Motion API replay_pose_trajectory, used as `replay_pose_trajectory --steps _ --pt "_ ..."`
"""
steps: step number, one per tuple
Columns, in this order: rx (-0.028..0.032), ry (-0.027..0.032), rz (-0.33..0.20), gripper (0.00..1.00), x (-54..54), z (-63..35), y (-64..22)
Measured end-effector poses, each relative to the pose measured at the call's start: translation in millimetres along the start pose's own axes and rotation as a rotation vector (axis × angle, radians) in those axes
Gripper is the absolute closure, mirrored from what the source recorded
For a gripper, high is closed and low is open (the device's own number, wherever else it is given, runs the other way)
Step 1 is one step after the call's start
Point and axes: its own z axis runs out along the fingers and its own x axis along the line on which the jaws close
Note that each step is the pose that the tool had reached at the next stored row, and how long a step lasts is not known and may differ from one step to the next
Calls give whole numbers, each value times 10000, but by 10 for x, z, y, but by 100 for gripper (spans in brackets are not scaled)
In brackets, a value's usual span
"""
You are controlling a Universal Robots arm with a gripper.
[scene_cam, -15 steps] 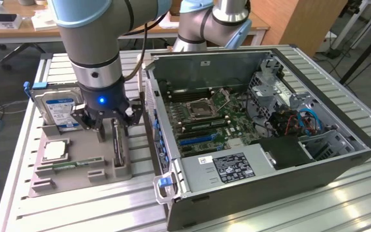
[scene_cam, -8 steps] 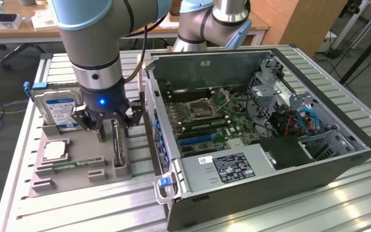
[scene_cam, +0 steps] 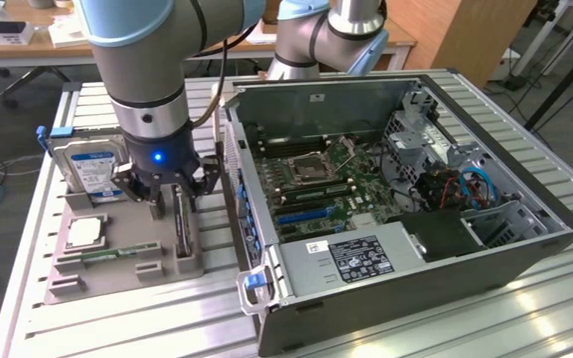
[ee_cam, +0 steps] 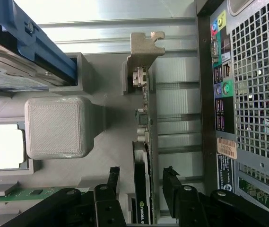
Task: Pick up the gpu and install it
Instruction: 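Pick up the gpu and move the gpu toward the slot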
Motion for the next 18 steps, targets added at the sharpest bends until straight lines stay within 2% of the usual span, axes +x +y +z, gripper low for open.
replay_pose_trajectory --steps 1,18 --pt "0 0 0 51 0 0 0" --pt "-1 -1 0 51 1 40 -2"
